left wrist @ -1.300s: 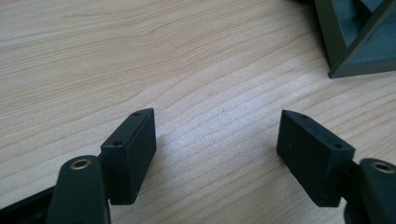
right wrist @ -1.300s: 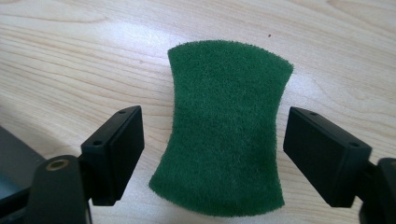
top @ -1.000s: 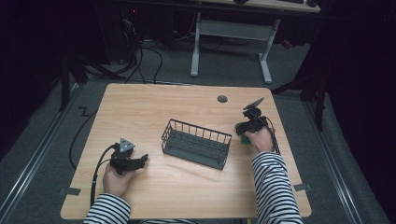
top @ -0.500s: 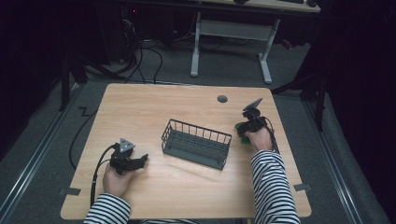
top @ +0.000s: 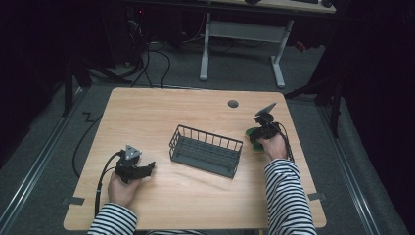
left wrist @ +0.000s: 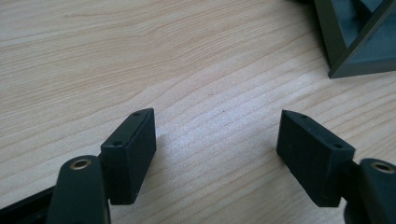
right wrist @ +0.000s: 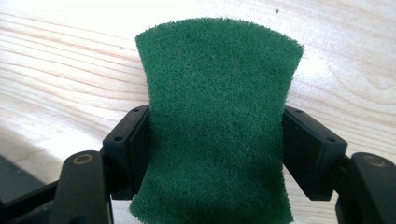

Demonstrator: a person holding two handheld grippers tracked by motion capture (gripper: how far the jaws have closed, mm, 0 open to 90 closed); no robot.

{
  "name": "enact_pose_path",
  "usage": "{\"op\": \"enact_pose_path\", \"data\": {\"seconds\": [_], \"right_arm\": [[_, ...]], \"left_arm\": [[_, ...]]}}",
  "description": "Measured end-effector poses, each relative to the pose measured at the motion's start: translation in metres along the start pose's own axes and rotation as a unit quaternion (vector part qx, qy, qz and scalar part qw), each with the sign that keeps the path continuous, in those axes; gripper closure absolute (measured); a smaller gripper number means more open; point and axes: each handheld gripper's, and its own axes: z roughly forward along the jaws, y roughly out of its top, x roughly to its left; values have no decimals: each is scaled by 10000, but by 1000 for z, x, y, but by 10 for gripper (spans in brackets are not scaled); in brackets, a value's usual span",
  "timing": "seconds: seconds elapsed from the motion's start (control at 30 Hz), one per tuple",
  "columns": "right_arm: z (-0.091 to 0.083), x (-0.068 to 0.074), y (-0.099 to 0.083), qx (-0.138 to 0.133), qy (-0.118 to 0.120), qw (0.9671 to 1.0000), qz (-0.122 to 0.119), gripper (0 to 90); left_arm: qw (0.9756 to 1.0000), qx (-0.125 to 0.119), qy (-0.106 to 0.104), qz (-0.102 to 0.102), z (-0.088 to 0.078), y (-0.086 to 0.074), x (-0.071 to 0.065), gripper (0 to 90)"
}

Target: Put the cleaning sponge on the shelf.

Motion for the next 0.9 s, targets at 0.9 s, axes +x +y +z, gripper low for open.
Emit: {"op": "enact_pose_path", "data": {"seconds": [0.9], "right_arm": [[-79,15,-30,-1182,434,9907,-512,309]], "left_arm": [[10000,8,9,25,0,0,0,283]]}}
